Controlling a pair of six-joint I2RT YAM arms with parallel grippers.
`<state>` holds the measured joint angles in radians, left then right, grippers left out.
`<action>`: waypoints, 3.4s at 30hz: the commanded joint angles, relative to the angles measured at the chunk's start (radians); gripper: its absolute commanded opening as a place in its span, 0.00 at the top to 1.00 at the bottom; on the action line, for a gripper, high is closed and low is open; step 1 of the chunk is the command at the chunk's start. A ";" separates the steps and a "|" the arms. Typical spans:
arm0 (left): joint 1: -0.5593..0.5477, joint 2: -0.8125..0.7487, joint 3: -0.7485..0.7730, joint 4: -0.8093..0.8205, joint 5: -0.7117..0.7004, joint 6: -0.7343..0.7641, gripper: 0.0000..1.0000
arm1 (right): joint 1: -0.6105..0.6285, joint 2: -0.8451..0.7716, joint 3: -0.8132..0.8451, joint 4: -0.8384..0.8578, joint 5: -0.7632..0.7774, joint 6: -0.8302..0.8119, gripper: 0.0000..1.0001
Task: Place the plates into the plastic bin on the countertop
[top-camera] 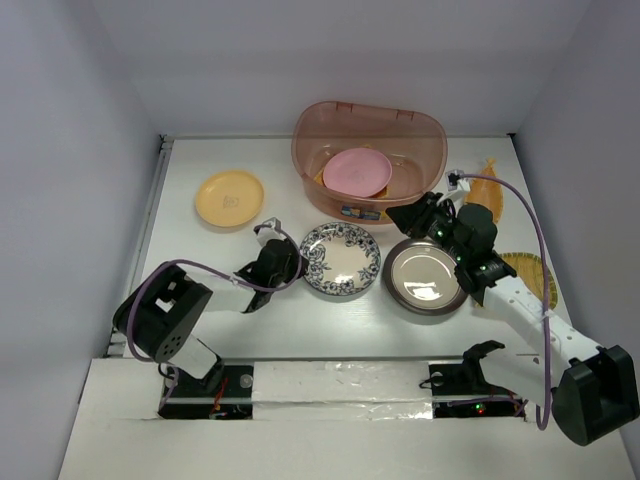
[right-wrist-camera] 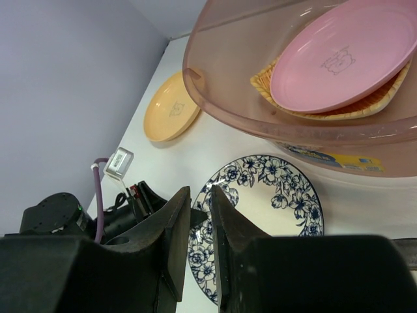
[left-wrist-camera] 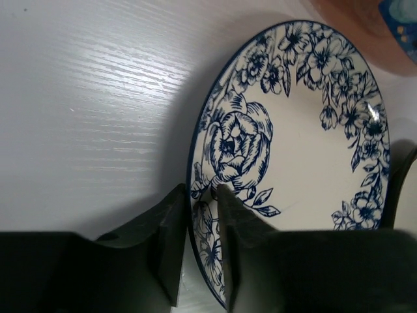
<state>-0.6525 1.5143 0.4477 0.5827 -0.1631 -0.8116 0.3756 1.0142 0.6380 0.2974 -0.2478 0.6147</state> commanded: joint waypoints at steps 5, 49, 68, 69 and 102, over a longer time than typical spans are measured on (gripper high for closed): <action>0.002 -0.025 -0.076 0.000 -0.041 -0.040 1.00 | 0.009 -0.020 -0.004 0.048 -0.005 -0.007 0.75; 0.223 -0.844 0.275 -0.391 0.244 -0.060 1.00 | 0.009 -0.233 0.018 -0.104 0.099 -0.032 0.74; 0.223 0.035 0.962 -0.101 0.264 0.011 1.00 | 0.009 -0.391 0.052 -0.251 0.125 -0.059 1.00; 0.223 0.065 1.018 -0.109 0.263 0.018 1.00 | 0.009 -0.393 0.052 -0.253 0.124 -0.062 1.00; 0.186 0.624 1.442 -0.481 0.047 0.281 0.71 | 0.009 -0.370 0.014 -0.250 0.140 -0.072 0.99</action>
<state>-0.4435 2.1899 1.8278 0.0685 -0.0502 -0.5991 0.3756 0.6502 0.6476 0.0250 -0.1261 0.5541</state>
